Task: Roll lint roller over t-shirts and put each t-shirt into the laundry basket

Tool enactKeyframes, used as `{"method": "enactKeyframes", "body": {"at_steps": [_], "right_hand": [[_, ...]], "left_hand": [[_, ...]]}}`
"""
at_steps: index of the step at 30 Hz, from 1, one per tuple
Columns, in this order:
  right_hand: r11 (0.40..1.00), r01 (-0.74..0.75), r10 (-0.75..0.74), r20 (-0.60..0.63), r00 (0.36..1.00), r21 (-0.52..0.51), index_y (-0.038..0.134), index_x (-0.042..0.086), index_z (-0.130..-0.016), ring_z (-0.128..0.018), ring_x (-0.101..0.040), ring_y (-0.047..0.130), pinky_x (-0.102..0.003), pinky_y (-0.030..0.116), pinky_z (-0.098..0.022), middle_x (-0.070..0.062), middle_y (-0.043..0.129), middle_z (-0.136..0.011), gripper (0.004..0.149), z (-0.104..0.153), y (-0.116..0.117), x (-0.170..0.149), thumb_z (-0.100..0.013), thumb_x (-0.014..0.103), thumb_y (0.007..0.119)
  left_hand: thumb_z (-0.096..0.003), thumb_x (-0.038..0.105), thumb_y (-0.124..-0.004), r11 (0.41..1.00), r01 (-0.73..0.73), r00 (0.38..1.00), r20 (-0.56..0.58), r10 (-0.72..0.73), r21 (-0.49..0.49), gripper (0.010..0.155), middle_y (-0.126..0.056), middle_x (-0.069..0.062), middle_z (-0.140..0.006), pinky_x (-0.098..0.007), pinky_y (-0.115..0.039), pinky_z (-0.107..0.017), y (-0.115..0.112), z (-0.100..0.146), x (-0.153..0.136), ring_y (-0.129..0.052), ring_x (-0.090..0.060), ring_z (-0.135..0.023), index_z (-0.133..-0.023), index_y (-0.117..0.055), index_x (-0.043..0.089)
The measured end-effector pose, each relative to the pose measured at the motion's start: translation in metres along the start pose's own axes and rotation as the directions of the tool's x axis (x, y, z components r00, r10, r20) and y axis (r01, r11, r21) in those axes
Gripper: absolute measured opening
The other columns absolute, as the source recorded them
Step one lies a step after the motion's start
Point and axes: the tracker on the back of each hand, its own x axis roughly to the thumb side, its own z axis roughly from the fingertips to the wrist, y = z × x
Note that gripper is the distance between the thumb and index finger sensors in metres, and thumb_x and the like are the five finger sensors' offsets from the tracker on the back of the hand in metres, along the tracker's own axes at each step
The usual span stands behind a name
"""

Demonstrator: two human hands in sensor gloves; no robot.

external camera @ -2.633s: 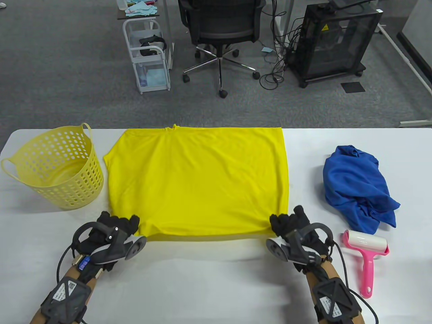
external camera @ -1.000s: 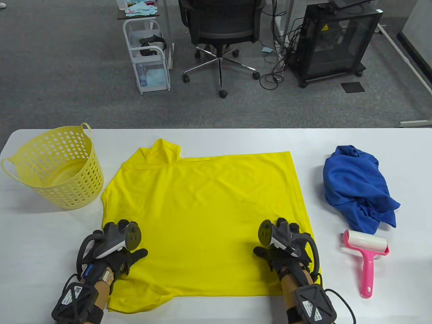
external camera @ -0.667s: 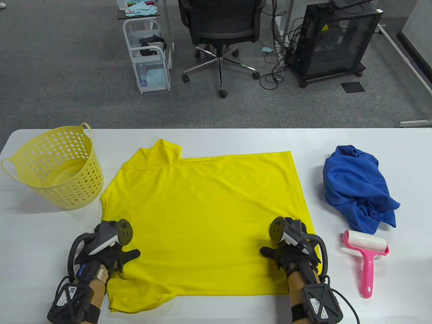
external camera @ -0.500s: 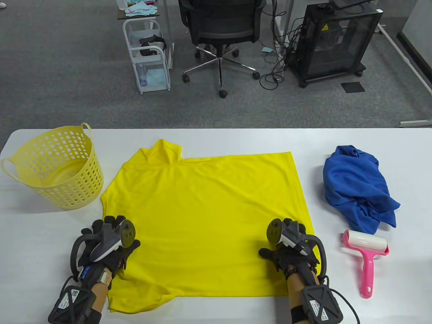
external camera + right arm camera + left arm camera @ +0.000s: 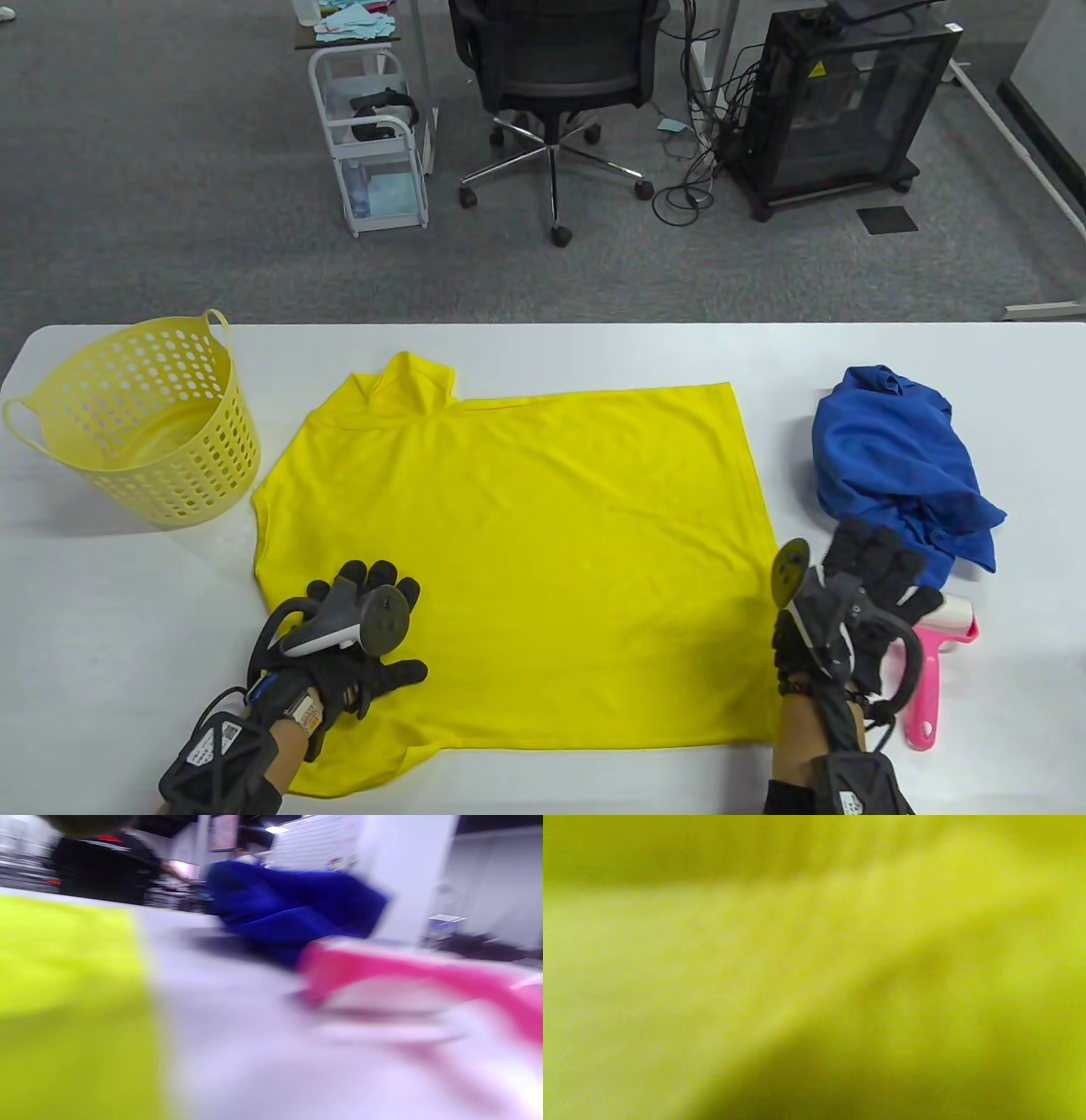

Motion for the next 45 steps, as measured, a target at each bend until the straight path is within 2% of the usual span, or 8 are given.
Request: {"method": "enactKeyframes", "body": {"at_steps": [4, 9, 16, 21, 25, 29, 33, 45], "right_hand": [[0.882, 0.416, -0.355, -0.267, 0.896, 0.221, 0.016, 0.005, -0.101, -0.097, -0.057, 0.039, -0.077, 0.039, -0.064, -0.028, 0.029, -0.107, 0.096, -0.018, 0.030, -0.061, -0.044, 0.047, 0.081], [0.835, 0.331, -0.181, -0.348, 0.920, 0.439, 0.005, 0.012, -0.098, -0.086, -0.041, 0.058, -0.064, 0.060, -0.063, -0.021, 0.044, -0.100, 0.094, -0.024, 0.077, -0.072, -0.046, 0.038, 0.079], [0.907, 0.380, -0.301, -0.354, 0.885, 0.179, 0.021, 0.007, -0.101, -0.066, -0.025, 0.091, -0.043, 0.082, -0.051, -0.008, 0.073, -0.088, 0.080, -0.025, 0.060, -0.070, -0.047, 0.033, 0.074], [0.707, 0.694, -0.707, -0.174, 0.686, -0.135, 0.024, 0.008, -0.096, -0.054, -0.016, 0.093, -0.036, 0.084, -0.043, -0.009, 0.070, -0.085, 0.074, -0.014, 0.020, -0.072, -0.048, 0.036, 0.073], [0.572, 0.819, -0.808, 0.141, 0.572, -0.045, 0.033, 0.014, -0.096, -0.042, -0.014, 0.095, -0.033, 0.086, -0.032, -0.010, 0.076, -0.081, 0.066, 0.004, -0.023, -0.038, -0.049, 0.037, 0.074], [0.738, 0.667, -0.656, 0.346, 0.670, 0.108, 0.043, 0.013, -0.095, -0.032, -0.012, 0.098, -0.031, 0.090, -0.023, -0.011, 0.084, -0.075, 0.062, 0.033, -0.049, 0.013, -0.048, 0.040, 0.074], [0.914, 0.291, -0.399, 0.500, 0.769, 0.281, 0.045, 0.015, -0.096, -0.031, -0.009, 0.099, -0.029, 0.091, -0.022, -0.009, 0.086, -0.075, 0.061, 0.065, -0.048, 0.062, -0.049, 0.042, 0.072], [0.926, -0.060, -0.159, 0.529, 0.833, 0.373, 0.042, 0.015, -0.099, -0.034, -0.010, 0.098, -0.030, 0.090, -0.024, -0.010, 0.083, -0.078, 0.059, 0.072, -0.005, 0.133, -0.052, 0.042, 0.065]], "left_hand": [[-0.0329, 0.080, -0.044, 1.000, 0.021, 1.000, -0.002, -0.021, 0.013, 0.095, -0.004, -0.011, -0.114, -0.072, -0.024, -0.074, 0.003, -0.002, 0.002, -0.013, -0.051, -0.106, -0.103, -0.002, 0.030], [-0.0329, 0.079, -0.043, 1.000, 0.020, 1.000, -0.008, -0.020, 0.012, 0.095, -0.004, -0.012, -0.114, -0.072, -0.025, -0.074, 0.003, -0.004, 0.004, -0.013, -0.052, -0.106, -0.103, -0.002, 0.029], [-0.0335, 0.079, -0.043, 1.000, 0.011, 1.000, -0.007, -0.011, 0.009, 0.095, -0.003, -0.012, -0.114, -0.072, -0.024, -0.074, 0.002, -0.003, 0.003, -0.012, -0.051, -0.106, -0.103, -0.002, 0.029], [-0.0349, 0.079, -0.044, 1.000, 0.001, 1.000, 0.012, -0.002, 0.027, 0.095, -0.005, -0.013, -0.115, -0.072, -0.023, -0.075, 0.002, -0.003, 0.003, -0.012, -0.052, -0.107, -0.105, -0.003, 0.029], [-0.0358, 0.080, -0.042, 0.994, -0.012, 0.999, 0.045, 0.007, 0.107, 0.094, -0.006, -0.012, -0.116, -0.072, -0.023, -0.074, 0.008, 0.002, 0.010, -0.013, -0.051, -0.108, -0.105, -0.004, 0.029], [-0.0349, 0.081, -0.041, 0.987, 0.015, 0.997, 0.067, -0.027, 0.162, 0.095, -0.004, -0.012, -0.116, -0.074, -0.023, -0.073, 0.011, 0.005, 0.025, -0.010, -0.052, -0.107, -0.105, -0.002, 0.030], [-0.0313, 0.081, -0.039, 0.995, 0.031, 0.997, 0.068, -0.024, -0.095, 0.097, 0.012, -0.012, -0.108, -0.076, -0.016, -0.070, -0.012, -0.003, 0.031, 0.004, -0.053, -0.101, -0.099, 0.009, 0.030], [-0.0343, 0.079, -0.049, 0.994, 0.074, 0.996, 0.064, -0.069, -0.076, 0.096, 0.002, -0.012, -0.112, -0.077, -0.028, -0.072, -0.005, 0.010, 0.025, -0.008, -0.052, -0.105, -0.101, 0.001, 0.031]]}}
